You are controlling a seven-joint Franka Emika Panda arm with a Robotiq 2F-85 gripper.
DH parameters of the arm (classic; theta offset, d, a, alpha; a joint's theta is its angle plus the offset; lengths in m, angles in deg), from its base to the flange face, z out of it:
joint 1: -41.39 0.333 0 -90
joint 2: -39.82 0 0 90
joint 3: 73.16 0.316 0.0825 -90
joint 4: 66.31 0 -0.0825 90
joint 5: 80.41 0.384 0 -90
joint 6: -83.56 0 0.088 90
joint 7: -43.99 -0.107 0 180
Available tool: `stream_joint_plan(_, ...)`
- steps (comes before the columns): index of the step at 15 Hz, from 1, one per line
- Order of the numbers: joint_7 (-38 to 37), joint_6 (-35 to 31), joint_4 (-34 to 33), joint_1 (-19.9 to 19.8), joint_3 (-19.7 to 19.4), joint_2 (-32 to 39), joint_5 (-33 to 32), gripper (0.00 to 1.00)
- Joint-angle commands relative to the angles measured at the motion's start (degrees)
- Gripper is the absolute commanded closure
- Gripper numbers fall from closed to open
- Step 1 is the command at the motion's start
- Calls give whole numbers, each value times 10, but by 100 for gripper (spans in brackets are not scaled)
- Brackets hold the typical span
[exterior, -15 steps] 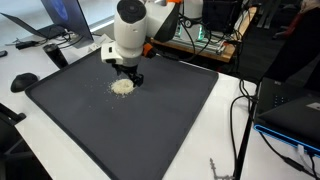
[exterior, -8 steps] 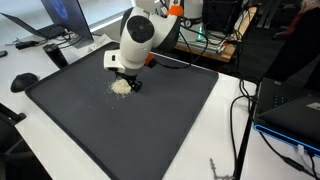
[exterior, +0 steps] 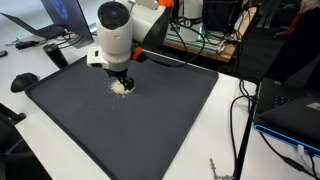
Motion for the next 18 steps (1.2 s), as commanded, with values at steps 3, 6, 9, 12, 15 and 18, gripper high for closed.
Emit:
stream_joint_plan(3,155,53,-85,-95,57,13,127,0)
stream_joint_plan(6,228,83,-119,-141,80,19,191,0)
stream_joint_plan(9,269,112,-145,-167,87,25,227,0)
stream_joint_plan(12,304,151,-174,-194,97,39,268,0)
stream_joint_plan(15,318,181,-198,-212,100,59,298,0)
stream_joint_plan(18,322,202,-223,-224,100,79,317,0)
